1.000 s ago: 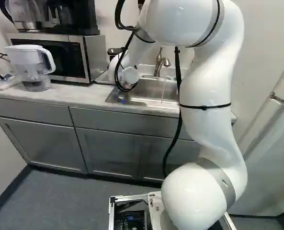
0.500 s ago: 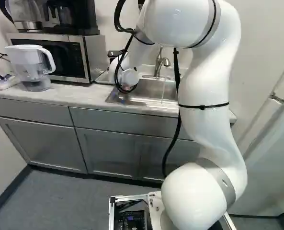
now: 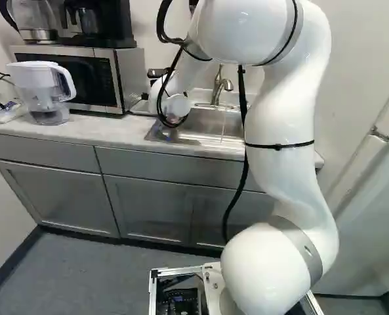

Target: Rinse the cup and place it in the tray

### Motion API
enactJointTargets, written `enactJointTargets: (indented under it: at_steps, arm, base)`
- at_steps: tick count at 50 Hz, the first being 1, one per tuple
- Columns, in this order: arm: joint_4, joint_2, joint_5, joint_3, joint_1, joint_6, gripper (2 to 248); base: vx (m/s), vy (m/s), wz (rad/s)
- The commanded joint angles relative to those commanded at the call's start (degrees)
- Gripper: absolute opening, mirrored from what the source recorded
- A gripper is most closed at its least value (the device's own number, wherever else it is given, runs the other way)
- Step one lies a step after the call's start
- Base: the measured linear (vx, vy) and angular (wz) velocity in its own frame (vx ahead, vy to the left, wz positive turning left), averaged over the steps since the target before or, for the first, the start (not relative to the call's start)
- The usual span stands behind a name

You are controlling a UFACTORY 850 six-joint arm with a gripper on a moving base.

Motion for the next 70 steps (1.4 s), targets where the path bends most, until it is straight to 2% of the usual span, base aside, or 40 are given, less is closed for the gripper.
enactJointTargets:
  at_steps: [25,70]
  arm:
    - [0.0,1.9,-0.2,-0.7,0.0,0.0,247]
    - [0.0,5.1,-5.5,-2.6,0.0,0.0,247]
  base:
    - [0.0,0.0,0.0]
    - [0.0,0.0,0.0]
